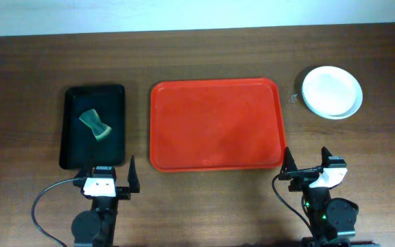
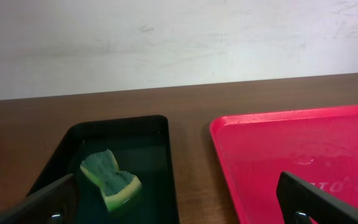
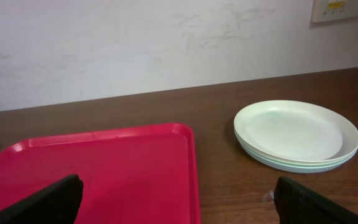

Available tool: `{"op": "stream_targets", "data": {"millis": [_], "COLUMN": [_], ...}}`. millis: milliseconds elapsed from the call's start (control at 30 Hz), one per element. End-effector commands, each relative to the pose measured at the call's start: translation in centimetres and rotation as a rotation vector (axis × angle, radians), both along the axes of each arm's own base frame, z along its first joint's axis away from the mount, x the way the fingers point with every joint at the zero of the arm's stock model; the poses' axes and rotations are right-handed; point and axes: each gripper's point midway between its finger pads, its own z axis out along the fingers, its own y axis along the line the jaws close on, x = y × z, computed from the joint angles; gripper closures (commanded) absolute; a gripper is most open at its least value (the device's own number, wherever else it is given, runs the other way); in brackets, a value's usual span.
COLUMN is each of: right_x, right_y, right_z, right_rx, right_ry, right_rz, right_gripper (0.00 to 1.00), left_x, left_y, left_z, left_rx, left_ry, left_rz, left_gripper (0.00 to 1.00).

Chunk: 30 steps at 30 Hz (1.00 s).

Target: Clean dirty plates on tray and stack at the side

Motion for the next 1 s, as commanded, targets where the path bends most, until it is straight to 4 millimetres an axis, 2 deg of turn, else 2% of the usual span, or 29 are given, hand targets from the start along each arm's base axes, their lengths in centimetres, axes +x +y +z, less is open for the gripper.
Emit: {"op": "stream_targets", "data": {"millis": [0, 967], "right_x": [0.01, 0.01], "right_y": [-0.09, -0.09], "right_z": [-0.29, -0.30], "right_rx": [0.000, 0.000], "right_ry": [0.003, 0.003], "right_rz": [-0.003, -0.003], "right_gripper": [0.01, 0.01], "left_x": [-0.04, -0.05], "left_y": [-0.31, -0.31], "left_z": [-0.12, -0.12], "left_rx": [0.018, 0.018], "left_ry": [0.001, 0.001], "left_rz": [-0.021, -0.021], "left_gripper": [0.01, 0.01]}}
